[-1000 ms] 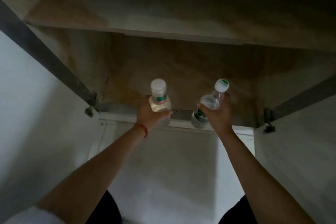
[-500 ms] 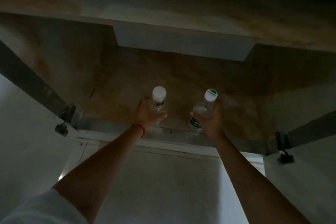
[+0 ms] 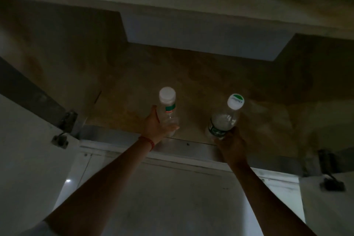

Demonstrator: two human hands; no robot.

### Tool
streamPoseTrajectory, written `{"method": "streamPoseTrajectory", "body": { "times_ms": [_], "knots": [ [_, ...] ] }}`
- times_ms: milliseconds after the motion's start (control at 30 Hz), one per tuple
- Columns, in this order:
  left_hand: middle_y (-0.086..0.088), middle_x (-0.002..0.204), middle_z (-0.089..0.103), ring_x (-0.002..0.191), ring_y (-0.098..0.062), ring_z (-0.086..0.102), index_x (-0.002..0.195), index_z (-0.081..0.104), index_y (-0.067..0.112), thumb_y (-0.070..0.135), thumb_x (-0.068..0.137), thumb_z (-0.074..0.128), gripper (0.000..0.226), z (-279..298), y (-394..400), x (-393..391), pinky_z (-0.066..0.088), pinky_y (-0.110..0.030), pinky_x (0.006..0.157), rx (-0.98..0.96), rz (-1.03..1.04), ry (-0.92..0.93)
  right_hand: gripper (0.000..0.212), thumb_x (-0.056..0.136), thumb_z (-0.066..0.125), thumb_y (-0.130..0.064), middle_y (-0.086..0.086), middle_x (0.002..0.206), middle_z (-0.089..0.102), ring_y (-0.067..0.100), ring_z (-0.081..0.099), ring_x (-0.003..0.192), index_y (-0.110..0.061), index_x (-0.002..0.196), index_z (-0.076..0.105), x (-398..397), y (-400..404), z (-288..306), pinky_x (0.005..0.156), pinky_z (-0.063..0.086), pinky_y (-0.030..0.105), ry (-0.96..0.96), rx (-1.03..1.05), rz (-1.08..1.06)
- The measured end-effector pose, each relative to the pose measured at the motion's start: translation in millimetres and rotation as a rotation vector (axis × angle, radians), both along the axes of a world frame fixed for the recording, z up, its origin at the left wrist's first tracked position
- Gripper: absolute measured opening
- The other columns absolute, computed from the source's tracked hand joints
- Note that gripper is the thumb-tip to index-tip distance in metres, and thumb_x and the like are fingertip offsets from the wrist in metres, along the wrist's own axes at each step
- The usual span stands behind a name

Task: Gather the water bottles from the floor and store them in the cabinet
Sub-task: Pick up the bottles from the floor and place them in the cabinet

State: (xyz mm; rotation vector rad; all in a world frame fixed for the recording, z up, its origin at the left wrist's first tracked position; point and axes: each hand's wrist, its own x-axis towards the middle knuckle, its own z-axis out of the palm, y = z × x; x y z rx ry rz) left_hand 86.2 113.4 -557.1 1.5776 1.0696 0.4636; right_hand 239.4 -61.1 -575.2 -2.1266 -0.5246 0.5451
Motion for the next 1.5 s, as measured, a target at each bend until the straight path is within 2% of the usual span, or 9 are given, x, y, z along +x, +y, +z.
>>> {"method": "streamPoseTrajectory", "body": {
  "times_ms": [100,233,600,900,967,1067,1200,1333,1500],
  "knots": [
    [-0.002,0.112,0.060,0.107,-0.019,0.058,0.120,0.045,0.013,0.018,0.057,0.085,0.075,-1,5,11,0.045,-0.027,0.088,0.053,-0.011,0.031,0.054,0.077,0.070,-0.024,0.014,0.114,0.061,0.032,0.059,0.103,-0.006,0.123,0.048,4,13,0,0.082,0.046,0.034,-0.008,-0.084,0.052],
    [-0.006,0.118,0.061,0.106,-0.013,0.056,0.121,0.046,0.011,0.019,0.058,0.085,0.075,-3,6,27,0.041,-0.021,0.086,0.113,-0.021,0.037,0.056,0.077,0.070,-0.023,0.015,0.115,0.060,0.033,0.059,0.105,-0.007,0.124,0.046,6,23,-1,0.085,0.048,0.038,-0.003,-0.074,0.040],
    [-0.007,0.123,0.061,0.114,-0.020,0.057,0.120,0.046,0.012,0.021,0.056,0.086,0.075,-7,21,68,0.041,-0.023,0.088,0.119,0.019,0.014,0.058,0.078,0.068,-0.027,0.014,0.117,0.060,0.030,0.059,0.104,-0.010,0.128,0.043,14,52,0,0.073,0.040,0.030,-0.104,-0.138,0.035],
    [-0.010,0.127,0.056,0.117,-0.024,0.053,0.125,0.039,0.010,0.018,0.059,0.084,0.080,-6,19,68,0.039,-0.024,0.087,0.128,-0.009,0.024,0.067,0.074,0.067,-0.032,0.013,0.123,0.057,0.030,0.056,0.112,-0.008,0.131,0.041,10,58,-1,0.087,0.044,0.034,-0.105,-0.097,0.034],
    [-0.008,0.128,0.055,0.117,-0.022,0.052,0.125,0.039,0.011,0.020,0.059,0.084,0.080,-4,17,68,0.038,-0.023,0.086,0.110,-0.025,0.056,0.069,0.074,0.065,-0.029,0.018,0.133,0.052,0.033,0.050,0.123,-0.003,0.133,0.040,10,59,-6,0.103,0.037,0.032,-0.093,-0.048,0.046],
    [-0.010,0.125,0.054,0.116,-0.025,0.052,0.123,0.042,0.009,0.027,0.062,0.081,0.075,-4,13,56,0.040,-0.026,0.086,0.134,-0.059,0.174,0.061,0.084,0.062,-0.014,0.017,0.138,0.049,0.030,0.046,0.127,-0.003,0.137,0.036,2,46,-1,0.097,0.031,0.019,-0.117,-0.126,0.073],
    [-0.017,0.137,0.045,0.130,-0.032,0.039,0.134,0.038,0.008,0.037,0.073,0.067,0.073,-6,-9,17,0.035,-0.036,0.107,0.301,-0.111,0.369,0.059,0.087,0.057,-0.014,0.020,0.139,0.045,0.035,0.044,0.127,-0.002,0.139,0.032,-16,19,5,0.105,0.035,0.038,-0.183,-0.161,0.048],
    [-0.010,0.153,0.026,0.145,-0.024,0.015,0.142,0.029,0.011,0.030,0.091,0.047,0.058,3,-54,-26,0.015,-0.033,0.117,0.512,-0.469,0.520,0.062,0.088,0.056,-0.023,0.016,0.144,0.041,0.035,0.043,0.128,-0.009,0.142,0.030,-38,-6,11,0.105,0.039,0.044,-0.238,-0.332,0.195],
    [-0.010,0.145,0.041,0.137,-0.023,0.032,0.128,0.050,0.010,0.028,0.091,0.046,0.041,17,-97,-83,0.032,-0.034,0.107,0.375,-0.466,0.568,0.049,0.089,0.052,-0.025,0.013,0.139,0.047,0.029,0.045,0.127,-0.011,0.135,0.041,-78,-32,27,0.102,0.041,0.041,-0.182,-0.522,0.456]
  ]
}}
